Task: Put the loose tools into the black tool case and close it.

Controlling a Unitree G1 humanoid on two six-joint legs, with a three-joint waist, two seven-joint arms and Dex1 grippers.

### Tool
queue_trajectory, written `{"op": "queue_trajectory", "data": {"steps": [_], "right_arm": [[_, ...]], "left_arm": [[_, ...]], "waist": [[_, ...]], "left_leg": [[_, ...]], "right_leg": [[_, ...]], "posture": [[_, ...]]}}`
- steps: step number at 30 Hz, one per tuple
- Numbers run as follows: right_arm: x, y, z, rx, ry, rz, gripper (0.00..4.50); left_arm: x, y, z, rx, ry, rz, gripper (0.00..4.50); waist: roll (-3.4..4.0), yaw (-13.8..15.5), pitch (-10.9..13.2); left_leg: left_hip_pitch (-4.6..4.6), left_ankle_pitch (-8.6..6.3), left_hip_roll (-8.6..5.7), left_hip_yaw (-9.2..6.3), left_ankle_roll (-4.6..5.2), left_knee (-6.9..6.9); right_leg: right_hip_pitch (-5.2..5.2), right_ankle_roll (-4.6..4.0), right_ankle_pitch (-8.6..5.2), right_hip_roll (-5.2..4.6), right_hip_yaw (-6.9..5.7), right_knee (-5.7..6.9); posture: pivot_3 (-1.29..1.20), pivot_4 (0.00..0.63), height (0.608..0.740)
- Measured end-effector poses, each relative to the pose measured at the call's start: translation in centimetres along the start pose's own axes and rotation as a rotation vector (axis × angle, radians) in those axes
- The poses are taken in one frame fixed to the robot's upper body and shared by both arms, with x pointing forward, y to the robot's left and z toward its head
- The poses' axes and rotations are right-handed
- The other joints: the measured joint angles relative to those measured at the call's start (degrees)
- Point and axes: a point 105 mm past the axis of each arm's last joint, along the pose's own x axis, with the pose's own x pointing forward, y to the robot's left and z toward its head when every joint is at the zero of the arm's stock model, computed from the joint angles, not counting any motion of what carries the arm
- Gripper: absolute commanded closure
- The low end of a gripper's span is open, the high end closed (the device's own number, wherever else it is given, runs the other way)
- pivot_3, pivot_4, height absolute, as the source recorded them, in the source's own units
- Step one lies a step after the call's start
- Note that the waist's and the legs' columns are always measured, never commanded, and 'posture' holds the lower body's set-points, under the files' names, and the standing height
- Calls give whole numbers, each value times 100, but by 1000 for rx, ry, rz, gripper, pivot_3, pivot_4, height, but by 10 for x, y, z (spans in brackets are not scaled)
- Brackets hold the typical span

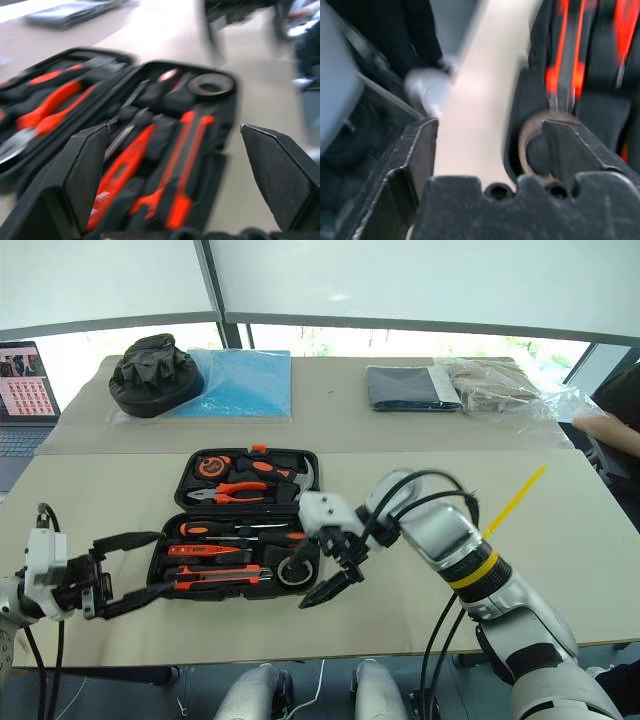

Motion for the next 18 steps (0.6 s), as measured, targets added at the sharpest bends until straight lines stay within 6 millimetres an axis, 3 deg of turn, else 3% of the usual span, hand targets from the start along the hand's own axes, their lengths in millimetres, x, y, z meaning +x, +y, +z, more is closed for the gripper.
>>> {"op": "queue_trajectory", "data": {"steps": [1,4,8,12,14,18], "right_arm": [[-6,-4,2,-2,-23,-33,1079],[-27,-26,-11,18,-47,-206,1880],[-46,-54,-58,28,29,-467,3225],[-43,-79,-81,-8,52,-644,4500],[-39,-88,-90,-18,59,-695,4500],[-26,-100,-93,-21,42,-738,4500]], "left_arm": [[-2,8,1,-13,-6,50,0],[-13,38,3,-59,-24,243,739],[-25,69,-10,-118,18,452,2169],[-8,79,-31,-150,106,510,3592],[4,79,-41,-163,142,511,4254],[31,80,-41,-177,126,478,4381]], "waist": [[-1,-1,0],[-6,13,-1],[-7,1,-1],[-9,-25,0],[-9,-35,0],[-10,-30,1]], "left_leg": [[3,0,0,0,0,0],[7,1,-3,0,-2,1],[2,2,-13,8,-3,-2],[-1,5,-10,33,-8,-5],[-3,5,-8,55,-9,-7],[-5,7,-8,61,-12,-6]], "right_leg": [[2,0,0,-1,0,0],[7,1,0,-2,-2,0],[1,1,1,-4,1,0],[-5,0,2,2,3,5],[-7,-1,2,1,4,4],[-9,-1,3,1,5,6]], "posture": [[0,150,740],[0,150,740],[0,150,740],[0,150,740],[0,150,740],[0,150,740]]}}
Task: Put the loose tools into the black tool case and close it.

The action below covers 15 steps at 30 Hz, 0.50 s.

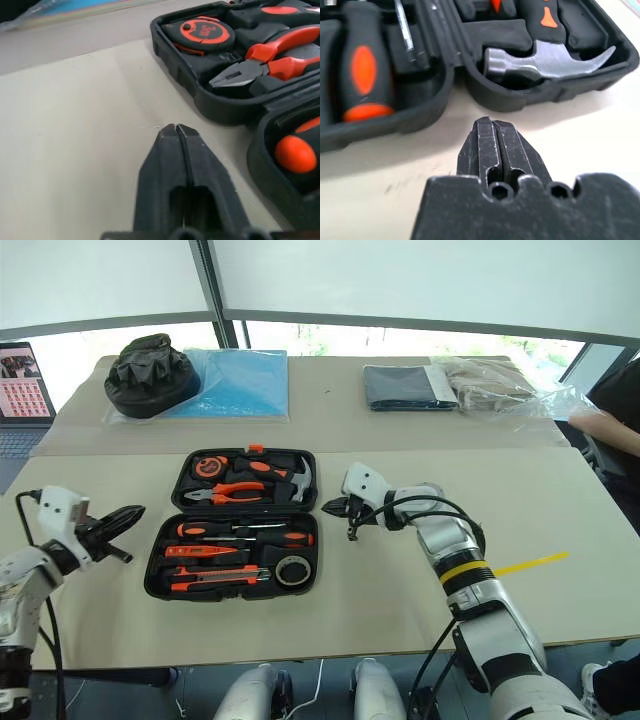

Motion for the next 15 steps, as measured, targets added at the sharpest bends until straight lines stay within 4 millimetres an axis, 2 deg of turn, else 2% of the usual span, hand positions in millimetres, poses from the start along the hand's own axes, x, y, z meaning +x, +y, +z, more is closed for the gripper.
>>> {"op": "queue_trajectory", "data": {"steps": [2,6,12,15], "right_arm": [[8,2,4,0,-11,6,4500],[12,6,7,3,-25,21,4500],[6,9,12,-7,-32,50,4500],[-1,10,10,-6,-28,39,4500]], "left_arm": [[15,-13,4,5,3,-54,4381],[26,-32,8,23,30,-139,4381],[33,-44,12,18,75,-197,4381],[38,-56,14,20,61,-249,4381]], "waist": [[-1,1,0],[0,-27,-1],[0,3,-1],[1,34,-1]], "left_leg": [[1,0,0,1,0,1],[8,0,2,6,0,-2],[10,-1,3,3,1,-1],[9,-3,0,3,6,-1]], "right_leg": [[2,0,1,1,0,1],[2,0,1,2,7,3],[6,1,1,-3,8,3],[10,4,1,-7,8,-1]], "posture": [[0,150,740],[0,150,740],[0,150,740],[0,150,740]]}}
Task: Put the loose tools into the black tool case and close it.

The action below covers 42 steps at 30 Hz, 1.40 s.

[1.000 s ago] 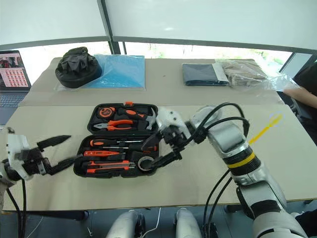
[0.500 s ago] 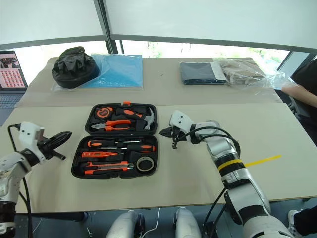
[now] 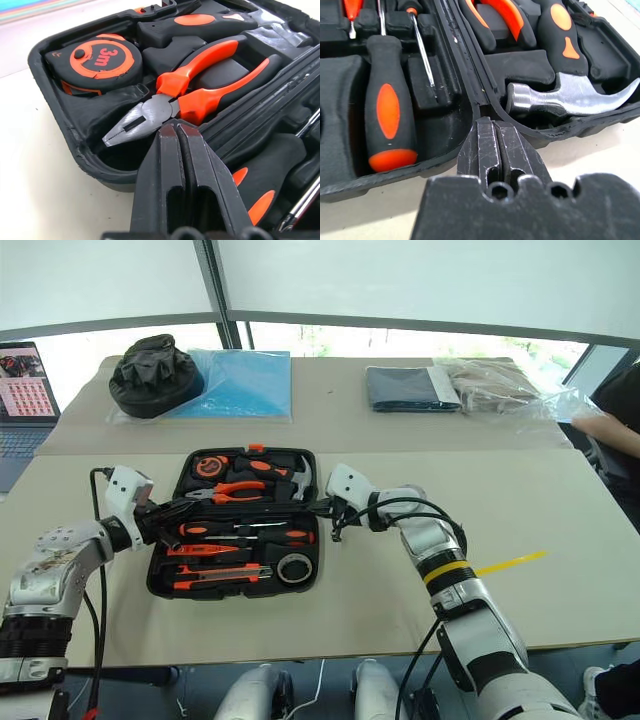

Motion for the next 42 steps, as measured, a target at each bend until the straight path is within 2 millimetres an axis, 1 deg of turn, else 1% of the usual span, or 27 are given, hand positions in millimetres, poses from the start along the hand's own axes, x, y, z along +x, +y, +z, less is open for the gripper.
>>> {"op": "queue_trajectory", "data": {"steps": [3,5,7,10,12,14,16,19,22,24,28,33,35,37,42], "right_arm": [[-13,4,-6,13,18,8,4500],[-19,8,-14,42,38,10,4500],[-22,10,-18,55,48,8,4500],[-21,10,-17,55,44,6,4500],[-20,9,-15,53,39,-3,4500],[-18,8,-13,54,33,-7,4500],[-14,5,-10,52,25,-11,4500],[-9,0,-5,45,20,-28,4500],[-5,-4,-9,60,32,-41,4500],[-1,-3,-11,69,33,-37,4500],[1,-8,-15,84,56,-51,4500],[-2,-8,-19,94,66,-39,4500],[-6,-8,-21,97,71,-35,4500],[-15,-8,-25,92,83,-44,4500],[-38,-3,-34,99,113,-52,4500]], "left_arm": [[3,-9,2,13,-6,-36,4381],[-1,-10,-1,10,-9,-32,4381],[-7,-6,-1,2,-30,-15,4381],[-24,8,2,10,-64,37,4381],[-42,25,3,30,-52,108,4381],[-54,36,3,41,-40,163,4381],[-59,42,-3,34,-20,201,4381],[-62,42,-21,2,44,229,4381],[-56,35,-39,-44,102,216,4381],[-50,30,-44,-59,113,205,4381],[-38,25,-40,-61,77,195,4381],[-26,21,-38,-21,67,147,4381],[-23,18,-36,4,72,116,4381],[-17,10,-34,18,70,62,4381],[-3,-14,-35,21,58,-52,4381]], "waist": [[0,-3,0],[0,-15,0],[-1,-60,0],[-2,-112,1],[-2,-116,1],[-1,-102,1],[-1,-86,2],[-2,-52,2],[-2,-6,2],[-2,-2,2],[-1,76,2],[-1,139,2],[-1,151,2],[-1,160,2],[-2,178,1]], "left_leg": [[-1,-1,1,-1,1,0],[0,0,1,-1,1,0],[0,1,5,-1,-2,0],[1,5,11,-4,-8,-1],[3,6,11,-5,-10,-2],[2,6,9,-5,-10,-1],[1,5,7,-3,-7,0],[-1,4,7,-1,-6,0],[-4,4,7,0,-6,0],[-4,4,6,1,-6,1],[-3,7,0,-2,-3,5],[-2,9,-4,-2,0,6],[-2,8,-6,-4,1,6],[-4,4,-8,-3,8,6],[-10,-6,-17,-3,24,6]], "right_leg": [[0,1,0,1,0,-3],[-2,0,0,4,0,-1],[-8,-5,3,11,4,1],[-11,-11,6,18,3,5],[-11,-12,6,18,3,6],[-10,-11,6,12,3,5],[-9,-7,8,4,3,3],[-8,-6,8,4,2,0],[-9,-6,8,5,-1,0],[-8,-6,8,4,-1,1],[-2,-2,10,-1,-2,2],[2,0,12,-3,-3,1],[5,1,12,-5,-5,-2],[6,6,11,-10,-5,-7],[10,21,6,-20,-4,-17]], "posture": [[0,150,740],[0,150,740],[0,150,740],[0,150,740],[0,150,740],[0,150,740],[0,150,740],[0,150,740],[0,150,740],[0,150,740],[0,150,740],[0,150,740],[0,150,740],[0,150,740],[0,150,740]]}}
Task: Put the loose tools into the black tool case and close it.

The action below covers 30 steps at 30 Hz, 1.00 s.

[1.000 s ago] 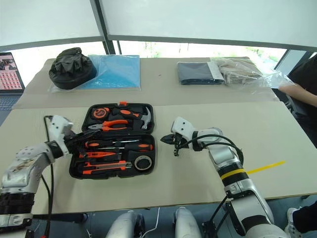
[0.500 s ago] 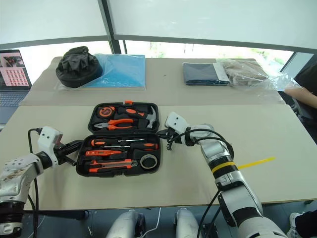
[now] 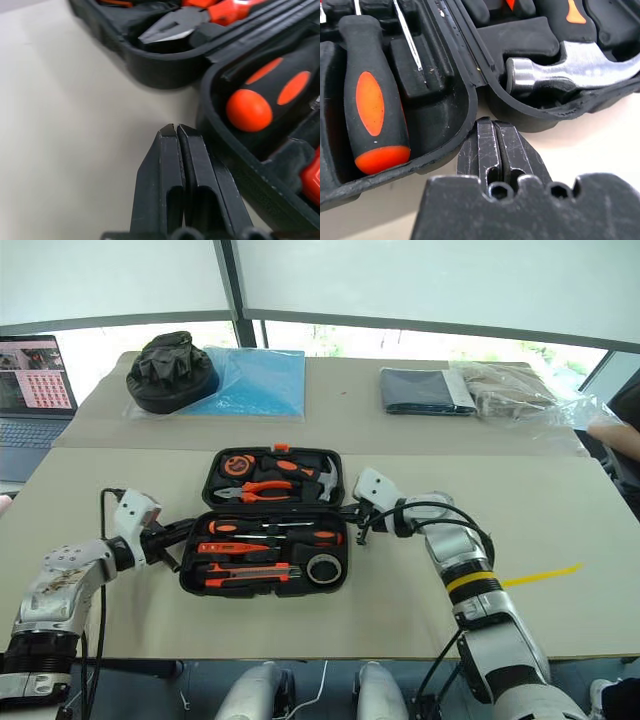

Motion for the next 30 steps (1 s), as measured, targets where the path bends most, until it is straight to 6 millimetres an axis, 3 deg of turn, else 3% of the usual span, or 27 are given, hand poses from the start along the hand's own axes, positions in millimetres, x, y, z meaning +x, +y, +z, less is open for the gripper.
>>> {"op": "queue_trajectory", "data": {"steps": [7,23,26,27,30], "right_arm": [[-21,12,-16,62,37,-19,4500],[-30,25,-21,156,23,-71,4500],[-36,23,-24,162,34,-76,4500],[-43,21,-26,185,43,-70,3925],[-66,11,-18,203,17,-78,3033]], "left_arm": [[11,-23,2,13,-19,-74,4381],[8,-25,1,-17,-24,-75,4381],[3,-21,0,-72,-3,-62,3625],[-2,-19,1,-83,20,-57,3342],[-25,-5,0,-125,87,-28,2225]], "waist": [[0,-29,0],[0,-54,0],[0,-67,0],[-1,-67,0],[-1,-100,2]], "left_leg": [[4,-2,1,-1,3,0],[19,0,3,-21,-1,0],[18,0,3,-53,-1,0],[17,1,3,-55,-2,1],[20,1,12,-58,-3,-2]], "right_leg": [[2,2,0,2,1,-2],[16,1,-1,9,1,-1],[15,1,-1,11,2,-1],[15,1,-1,12,2,0],[13,-2,-3,18,3,1]], "posture": [[0,150,740],[0,150,740],[0,150,740],[0,150,740],[0,150,740]]}}
